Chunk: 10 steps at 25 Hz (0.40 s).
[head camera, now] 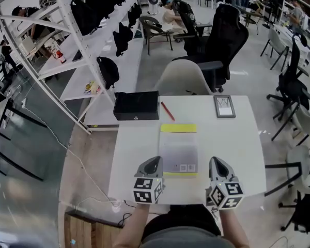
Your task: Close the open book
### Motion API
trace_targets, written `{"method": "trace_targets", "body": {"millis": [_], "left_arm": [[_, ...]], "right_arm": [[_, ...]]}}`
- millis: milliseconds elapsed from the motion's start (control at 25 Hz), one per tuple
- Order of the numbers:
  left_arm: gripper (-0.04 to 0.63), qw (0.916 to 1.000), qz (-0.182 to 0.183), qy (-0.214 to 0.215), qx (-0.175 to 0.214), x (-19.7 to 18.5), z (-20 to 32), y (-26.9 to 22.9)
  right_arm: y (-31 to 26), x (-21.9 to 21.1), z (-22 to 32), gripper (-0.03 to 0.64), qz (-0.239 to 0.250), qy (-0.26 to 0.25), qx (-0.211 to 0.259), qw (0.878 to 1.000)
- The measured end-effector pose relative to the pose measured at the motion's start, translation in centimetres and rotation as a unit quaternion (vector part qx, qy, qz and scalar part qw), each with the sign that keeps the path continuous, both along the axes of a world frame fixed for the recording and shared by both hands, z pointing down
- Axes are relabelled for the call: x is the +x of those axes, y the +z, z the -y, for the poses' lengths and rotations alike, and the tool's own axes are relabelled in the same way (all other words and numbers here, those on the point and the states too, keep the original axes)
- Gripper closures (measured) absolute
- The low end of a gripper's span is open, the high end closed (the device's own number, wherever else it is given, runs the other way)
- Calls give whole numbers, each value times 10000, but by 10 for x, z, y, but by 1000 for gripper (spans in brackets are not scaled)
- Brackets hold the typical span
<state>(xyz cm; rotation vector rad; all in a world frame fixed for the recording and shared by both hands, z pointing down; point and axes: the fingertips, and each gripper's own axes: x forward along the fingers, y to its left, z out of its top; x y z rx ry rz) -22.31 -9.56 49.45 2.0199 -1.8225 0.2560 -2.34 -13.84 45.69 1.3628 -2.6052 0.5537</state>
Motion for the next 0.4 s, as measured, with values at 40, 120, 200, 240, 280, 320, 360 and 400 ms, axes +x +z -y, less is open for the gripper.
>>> {"method": "trace_targets", "body": {"millis": [40,120,200,240,280,320,360,400], "left_arm": [[588,10000,4,0,9,0,0,0],[588,10000,16,-1,26,1,1,0],[588,10000,25,-5,23,1,0,1],[588,10000,24,-10,15,1,0,1],[588,10000,17,-18,8,1,0,1],[588,10000,8,-28,5,0,0,1],[588,10000,-2,-40,4,0,0,1],[588,10000,-12,-51,4,-1,0,1]], "right_arm": [[0,0,1,614,5,1,4,10000],[2,1,1,614,19,5,15,10000],[2,3,2,614,31,13,16,10000],[2,3,2,614,35,15,14,10000],[1,3,2,614,40,15,13,10000],[1,3,2,614,48,15,16,10000],[0,3,2,614,60,15,21,10000],[-1,3,3,614,73,15,27,10000]]}}
